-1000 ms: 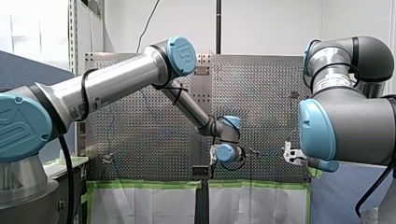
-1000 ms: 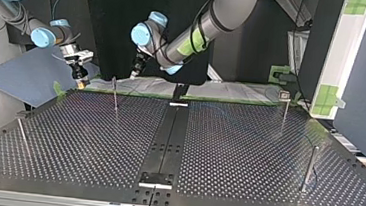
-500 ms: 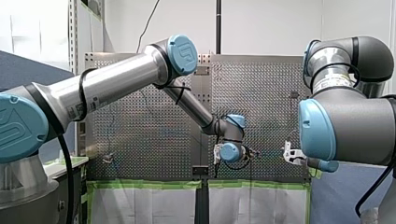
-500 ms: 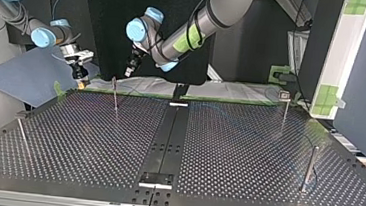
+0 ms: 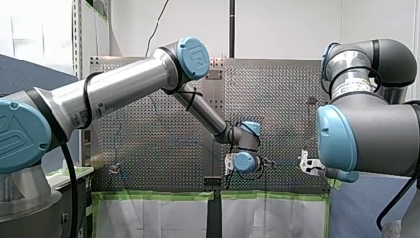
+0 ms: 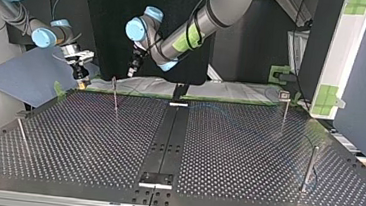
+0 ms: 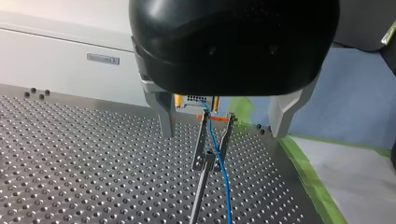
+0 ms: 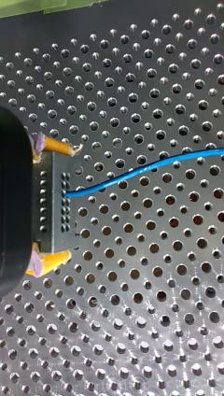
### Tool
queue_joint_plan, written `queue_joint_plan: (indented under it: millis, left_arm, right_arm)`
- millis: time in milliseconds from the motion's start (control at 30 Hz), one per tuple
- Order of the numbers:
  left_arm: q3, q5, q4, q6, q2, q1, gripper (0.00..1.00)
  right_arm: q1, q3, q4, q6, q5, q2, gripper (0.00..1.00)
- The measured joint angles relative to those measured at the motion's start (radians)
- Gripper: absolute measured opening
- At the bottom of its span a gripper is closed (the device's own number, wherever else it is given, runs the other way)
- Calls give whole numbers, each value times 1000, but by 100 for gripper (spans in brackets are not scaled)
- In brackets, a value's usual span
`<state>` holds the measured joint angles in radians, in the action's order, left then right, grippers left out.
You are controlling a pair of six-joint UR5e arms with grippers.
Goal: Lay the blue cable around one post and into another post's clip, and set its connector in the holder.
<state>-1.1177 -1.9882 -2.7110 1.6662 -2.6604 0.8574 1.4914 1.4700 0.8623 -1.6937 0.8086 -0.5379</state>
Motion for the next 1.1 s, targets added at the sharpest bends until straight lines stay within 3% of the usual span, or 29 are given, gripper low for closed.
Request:
queue_joint_plan:
  millis: [667,1100]
  left_arm:
    - [0,-8,-8,0,0,-7,100]
    - [0,-48,-28,0,0,-9,100]
  right_arm:
    - [2,0,-2,0,0,0,0]
    - [2,0,-2,0,0,0,0]
